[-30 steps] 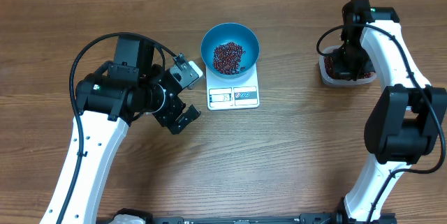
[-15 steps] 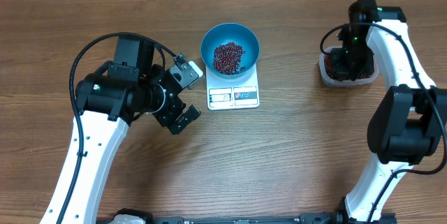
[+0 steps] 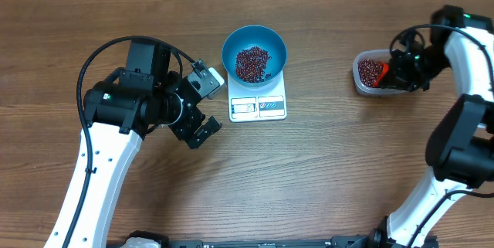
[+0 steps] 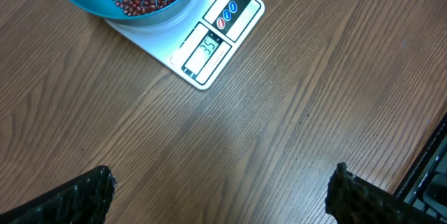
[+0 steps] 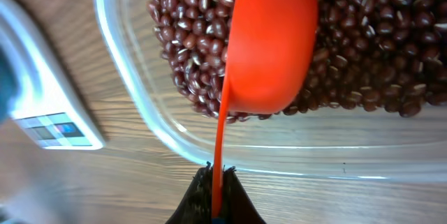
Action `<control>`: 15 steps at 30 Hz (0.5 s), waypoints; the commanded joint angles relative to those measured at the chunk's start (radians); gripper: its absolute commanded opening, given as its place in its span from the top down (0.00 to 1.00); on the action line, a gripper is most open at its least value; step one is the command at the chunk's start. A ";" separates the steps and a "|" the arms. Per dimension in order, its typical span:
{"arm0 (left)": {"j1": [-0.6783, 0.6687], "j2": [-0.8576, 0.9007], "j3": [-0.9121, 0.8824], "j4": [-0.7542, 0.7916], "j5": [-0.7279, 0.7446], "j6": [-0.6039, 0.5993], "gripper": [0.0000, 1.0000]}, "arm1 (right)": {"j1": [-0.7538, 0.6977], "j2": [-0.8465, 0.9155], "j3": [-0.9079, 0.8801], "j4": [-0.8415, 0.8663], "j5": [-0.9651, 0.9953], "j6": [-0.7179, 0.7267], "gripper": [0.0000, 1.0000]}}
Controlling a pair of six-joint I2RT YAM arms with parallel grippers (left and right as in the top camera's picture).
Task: Scoop item into bowl and weigh 150g on scale
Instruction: 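Dip the red scoop into the beans tub and scoop more beans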
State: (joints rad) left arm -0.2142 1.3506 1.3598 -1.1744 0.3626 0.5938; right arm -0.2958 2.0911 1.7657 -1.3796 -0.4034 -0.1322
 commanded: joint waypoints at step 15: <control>0.005 -0.016 -0.003 0.003 -0.001 -0.018 0.00 | -0.132 0.008 -0.125 0.079 -0.282 -0.060 0.96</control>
State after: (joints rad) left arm -0.2142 1.3502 1.3598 -1.1744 0.3626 0.5938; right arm -0.4084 2.0922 1.6508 -1.3025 -0.6174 -0.1799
